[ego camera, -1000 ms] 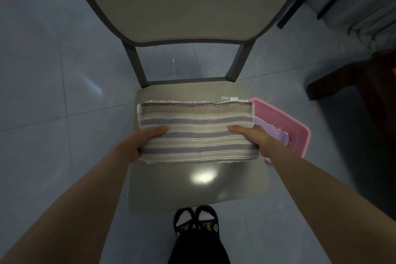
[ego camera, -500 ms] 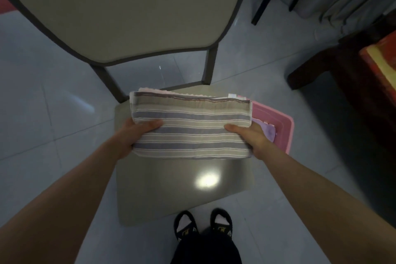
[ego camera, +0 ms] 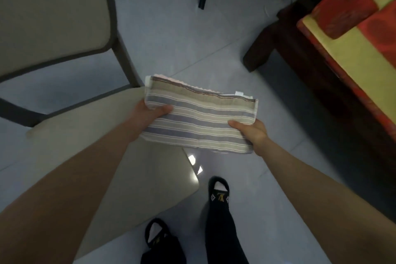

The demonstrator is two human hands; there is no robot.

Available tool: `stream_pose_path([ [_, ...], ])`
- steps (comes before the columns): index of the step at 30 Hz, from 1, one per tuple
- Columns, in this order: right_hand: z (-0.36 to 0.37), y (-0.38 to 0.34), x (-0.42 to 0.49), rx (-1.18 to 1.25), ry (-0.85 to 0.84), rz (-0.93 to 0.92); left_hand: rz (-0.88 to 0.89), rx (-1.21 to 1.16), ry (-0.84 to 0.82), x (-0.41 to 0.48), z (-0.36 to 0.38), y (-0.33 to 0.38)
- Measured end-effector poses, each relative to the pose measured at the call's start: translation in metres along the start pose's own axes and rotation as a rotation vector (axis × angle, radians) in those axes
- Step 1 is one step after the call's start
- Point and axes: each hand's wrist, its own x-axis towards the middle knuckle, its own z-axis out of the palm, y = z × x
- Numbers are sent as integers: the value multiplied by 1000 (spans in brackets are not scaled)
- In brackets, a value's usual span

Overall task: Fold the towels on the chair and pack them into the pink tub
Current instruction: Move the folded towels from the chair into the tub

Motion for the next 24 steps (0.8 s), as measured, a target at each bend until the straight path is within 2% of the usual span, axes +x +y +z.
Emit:
stream_pose_path([
  [4, -27, 17, 52, -44, 47, -44, -21, 34, 45, 41, 60, -6],
  [14, -49, 50, 142, -180, 70, -171, -87, 73, 144, 120, 136, -53],
  [20, -40, 86, 179, -591, 65, -366, -49, 120, 98, 161, 161, -98],
  [24, -27, 121, 215, -774, -41, -451, -83, 128, 81, 194, 167, -132],
])
